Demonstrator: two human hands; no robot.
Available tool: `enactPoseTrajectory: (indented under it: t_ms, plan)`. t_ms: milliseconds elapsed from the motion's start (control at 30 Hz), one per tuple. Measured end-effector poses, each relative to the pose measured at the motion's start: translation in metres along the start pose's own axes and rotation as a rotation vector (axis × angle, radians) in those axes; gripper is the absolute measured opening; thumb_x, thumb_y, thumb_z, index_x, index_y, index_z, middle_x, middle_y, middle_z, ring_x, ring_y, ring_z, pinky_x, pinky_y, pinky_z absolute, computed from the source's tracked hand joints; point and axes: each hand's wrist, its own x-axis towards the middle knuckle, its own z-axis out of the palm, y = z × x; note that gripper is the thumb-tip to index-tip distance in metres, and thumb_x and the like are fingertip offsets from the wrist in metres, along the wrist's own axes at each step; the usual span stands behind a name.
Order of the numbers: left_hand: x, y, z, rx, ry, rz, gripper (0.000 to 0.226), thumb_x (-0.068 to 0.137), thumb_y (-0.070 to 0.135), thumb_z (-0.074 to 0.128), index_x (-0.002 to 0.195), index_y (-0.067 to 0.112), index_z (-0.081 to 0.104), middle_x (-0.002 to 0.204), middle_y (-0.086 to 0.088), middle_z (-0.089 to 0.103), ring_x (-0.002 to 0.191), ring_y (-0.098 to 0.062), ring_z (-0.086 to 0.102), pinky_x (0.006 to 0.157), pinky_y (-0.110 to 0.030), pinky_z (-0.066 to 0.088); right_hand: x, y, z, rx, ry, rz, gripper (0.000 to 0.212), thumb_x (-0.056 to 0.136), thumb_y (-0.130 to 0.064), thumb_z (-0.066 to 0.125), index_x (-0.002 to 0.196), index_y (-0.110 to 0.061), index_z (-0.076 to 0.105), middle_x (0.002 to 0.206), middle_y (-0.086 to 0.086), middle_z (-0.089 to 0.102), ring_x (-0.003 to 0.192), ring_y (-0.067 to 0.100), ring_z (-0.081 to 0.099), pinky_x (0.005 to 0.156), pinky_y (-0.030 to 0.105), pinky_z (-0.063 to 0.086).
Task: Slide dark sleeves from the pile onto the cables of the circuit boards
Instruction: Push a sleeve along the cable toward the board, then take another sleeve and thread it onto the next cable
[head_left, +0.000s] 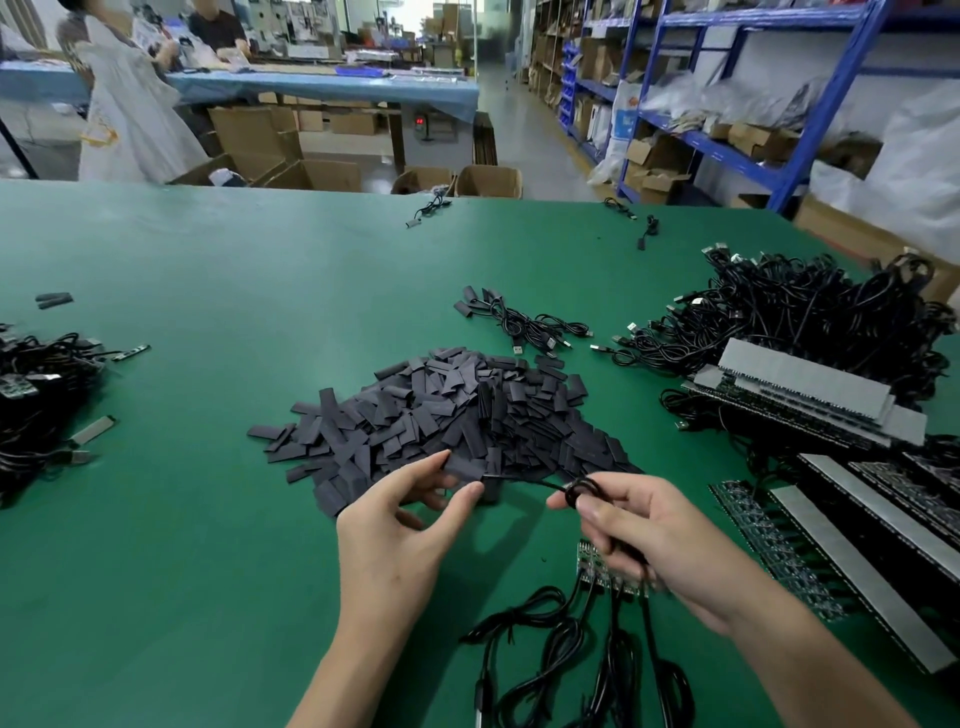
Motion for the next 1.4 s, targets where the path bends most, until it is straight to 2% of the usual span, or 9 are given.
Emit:
enactPoseTrajectory:
  t_ms: [167,333,533,700,833,933,1033,1200,1400]
  plan:
    - [-0.002,0.003,0.003,0.012,-0.100,-0.035,0.070,0.068,0.058,0.078,0.133,0.037,0.061,0.099,0.027,0.073,0.085,-0.003,0.067,0.066,-0.015,0.050,0.048,-0.024,-0.017,-0.073,0.176,-0.073,0.022,0.105,-0.020,0.058,0.103,-0.025,0.079,0.068,-0.005,0.057,0.049,0.008,0.043,0.047,0.016,0.034]
    - [-0.010,0.006,0.005,0.397,-0.622,0.162,0.075,0.067,0.098,0.050,0.123,0.052,0.067,0.107,0.034,0.055,0.111,0.009,0.047,0.094,-0.014,0.037,0.139,-0.053,-0.038,-0.197,0.409,-0.122,0.015,0.105,-0.016,0.058,0.108,-0.018,0.072,0.070,-0.003,0.062,0.052,0.007,0.052,0.048,0.017,0.042]
    - [-0.011,-0.001,0.011,0.500,-0.864,0.245,0.066,0.066,0.102,0.041,0.120,0.068,0.059,0.105,0.031,0.042,0.108,0.010,0.033,0.095,-0.018,0.023,0.238,-0.066,-0.060,-0.317,0.536,-0.089,0.020,0.106,-0.014,0.055,0.120,-0.009,0.068,0.079,0.002,0.063,0.059,0.013,0.054,0.054,0.025,0.046]
    - [-0.006,-0.008,0.012,0.431,-0.873,0.278,0.053,0.080,0.095,0.030,0.117,0.068,0.058,0.105,0.031,0.045,0.101,0.010,0.033,0.089,-0.017,0.021,0.287,-0.059,-0.069,-0.516,0.481,-0.015,0.036,0.102,-0.008,0.059,0.137,-0.017,0.062,0.102,0.008,0.067,0.074,0.015,0.058,0.058,0.022,0.041]
    - [-0.004,-0.009,0.012,0.397,-0.884,0.252,0.041,0.081,0.086,0.051,0.112,0.063,0.064,0.105,0.034,0.050,0.101,0.011,0.038,0.087,-0.016,0.021,0.289,-0.048,-0.075,-0.761,0.404,0.043,0.050,0.101,-0.001,0.051,0.146,-0.021,0.056,0.137,0.009,0.061,0.099,0.022,0.057,0.064,0.026,0.041]
    - [-0.002,-0.005,0.012,0.375,-0.882,0.222,0.037,0.077,0.078,0.061,0.109,0.060,0.064,0.107,0.036,0.058,0.105,0.011,0.046,0.088,-0.016,0.022,0.266,-0.045,-0.074,-0.783,0.431,0.035,0.051,0.102,0.001,0.047,0.145,-0.022,0.057,0.146,0.005,0.057,0.121,0.026,0.060,0.087,0.030,0.048]
    - [-0.004,0.002,0.009,0.270,-0.833,0.147,0.028,0.079,0.058,0.075,0.105,0.052,0.067,0.099,0.032,0.068,0.099,0.003,0.061,0.089,-0.013,0.031,0.222,-0.047,-0.062,-0.710,0.479,-0.069,0.036,0.103,-0.005,0.051,0.133,-0.019,0.066,0.137,0.002,0.064,0.122,0.025,0.062,0.098,0.030,0.047]
    - [-0.008,0.007,0.004,0.042,-0.800,-0.055,0.013,0.086,0.032,0.083,0.097,0.038,0.079,0.085,0.012,0.074,0.077,-0.001,0.065,0.075,-0.015,0.049,0.110,-0.039,-0.025,-0.591,0.347,-0.197,0.017,0.101,-0.019,0.062,0.105,-0.029,0.075,0.103,-0.018,0.073,0.094,-0.010,0.062,0.075,0.001,0.040]
    - [-0.009,0.010,0.005,-0.146,-0.693,-0.103,0.026,0.086,0.036,0.076,0.112,0.036,0.073,0.089,0.005,0.071,0.085,-0.013,0.067,0.077,-0.032,0.051,0.011,-0.010,-0.002,-0.490,-0.041,-0.066,0.014,0.103,-0.036,0.061,0.109,-0.035,0.074,0.104,-0.018,0.075,0.097,-0.002,0.068,0.087,0.023,0.053]
